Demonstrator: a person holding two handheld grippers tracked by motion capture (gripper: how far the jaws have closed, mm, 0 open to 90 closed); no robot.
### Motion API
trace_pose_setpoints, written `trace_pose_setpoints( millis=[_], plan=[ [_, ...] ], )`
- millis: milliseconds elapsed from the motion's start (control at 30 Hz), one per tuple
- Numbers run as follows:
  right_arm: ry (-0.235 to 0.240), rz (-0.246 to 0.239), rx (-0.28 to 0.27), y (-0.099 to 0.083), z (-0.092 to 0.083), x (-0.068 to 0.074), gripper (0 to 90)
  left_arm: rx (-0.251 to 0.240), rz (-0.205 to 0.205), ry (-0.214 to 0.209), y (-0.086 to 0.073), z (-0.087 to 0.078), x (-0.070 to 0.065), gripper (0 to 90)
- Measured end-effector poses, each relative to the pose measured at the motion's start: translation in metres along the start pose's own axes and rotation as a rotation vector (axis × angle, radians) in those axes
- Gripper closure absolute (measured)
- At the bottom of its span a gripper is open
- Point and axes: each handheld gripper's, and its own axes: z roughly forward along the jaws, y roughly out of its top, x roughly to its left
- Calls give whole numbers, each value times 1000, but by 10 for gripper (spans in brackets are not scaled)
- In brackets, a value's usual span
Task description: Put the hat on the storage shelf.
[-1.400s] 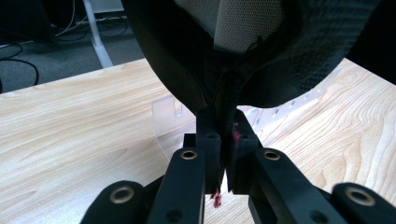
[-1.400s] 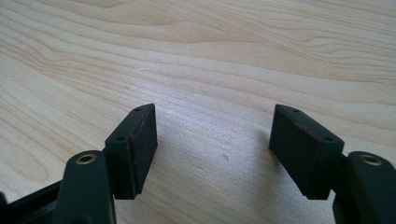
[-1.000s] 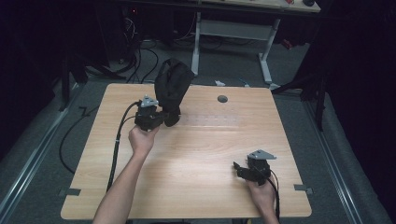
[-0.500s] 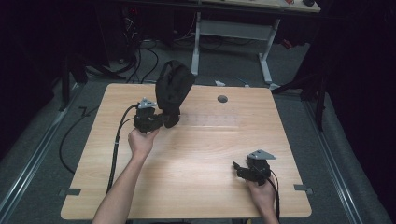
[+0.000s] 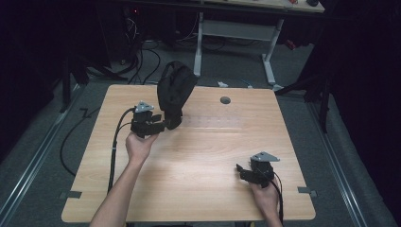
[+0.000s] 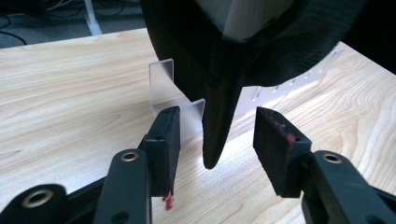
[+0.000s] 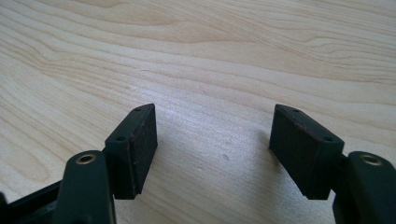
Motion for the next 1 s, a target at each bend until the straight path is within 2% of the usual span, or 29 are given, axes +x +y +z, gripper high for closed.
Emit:
trace_pose_setpoints(
  millis=[667,1000],
  plan=[
    [0,3,0,0,0,0,323,-36,-13,-28,6,-33,-2,439],
    [0,2,0,0,0,0,323,-41,-19,-37,1,-48,-2,420]
  ],
)
